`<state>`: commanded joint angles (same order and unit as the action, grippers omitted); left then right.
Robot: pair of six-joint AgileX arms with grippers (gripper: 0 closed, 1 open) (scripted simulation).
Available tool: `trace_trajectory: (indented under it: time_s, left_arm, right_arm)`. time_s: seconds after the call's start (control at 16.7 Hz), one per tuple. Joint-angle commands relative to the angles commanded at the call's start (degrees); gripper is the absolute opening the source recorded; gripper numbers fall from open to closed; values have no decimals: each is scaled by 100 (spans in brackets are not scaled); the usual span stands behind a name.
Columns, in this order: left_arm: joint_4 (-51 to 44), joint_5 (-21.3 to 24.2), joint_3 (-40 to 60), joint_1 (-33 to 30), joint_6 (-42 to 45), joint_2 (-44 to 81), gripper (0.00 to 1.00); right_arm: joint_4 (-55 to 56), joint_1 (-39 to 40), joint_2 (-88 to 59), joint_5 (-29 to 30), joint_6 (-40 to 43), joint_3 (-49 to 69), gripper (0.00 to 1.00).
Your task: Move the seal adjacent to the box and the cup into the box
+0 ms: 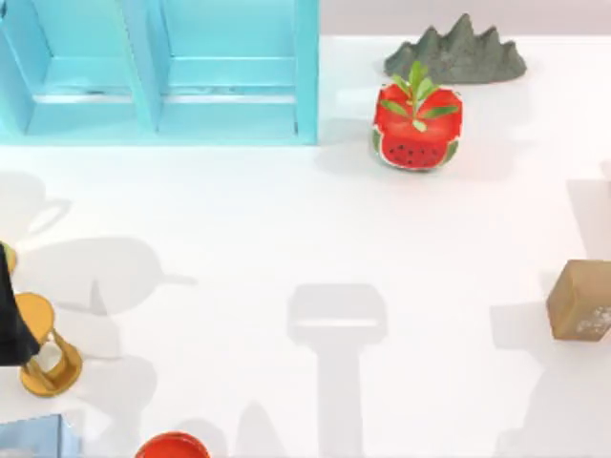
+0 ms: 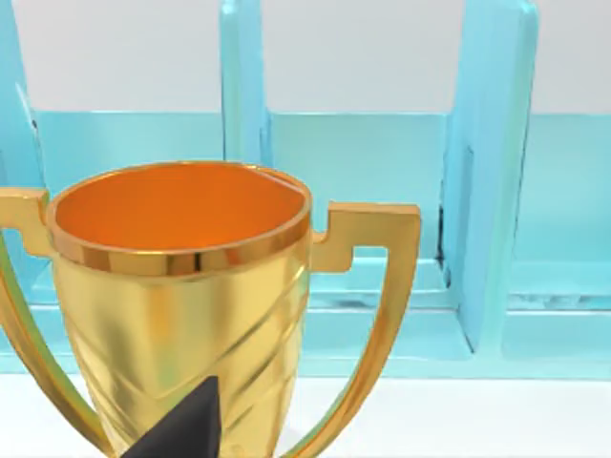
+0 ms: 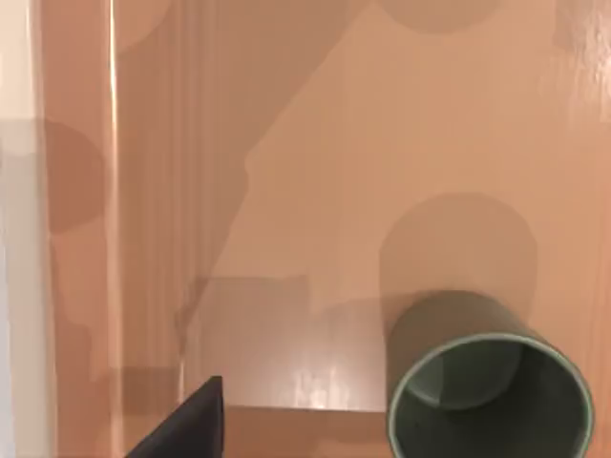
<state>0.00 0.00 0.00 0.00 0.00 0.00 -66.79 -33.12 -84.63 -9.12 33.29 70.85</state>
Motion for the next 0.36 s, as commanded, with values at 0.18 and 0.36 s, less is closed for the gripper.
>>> trace_trajectory:
  time_s: [0.18, 0.36]
  left_arm:
    - [0, 0, 0, 0, 0, 0, 100]
    - [0, 0, 0, 0, 0, 0, 100]
  right_arm:
    - [-708, 51, 151, 304, -76, -18, 100]
    - [-892, 56, 216, 445, -111, -121, 100]
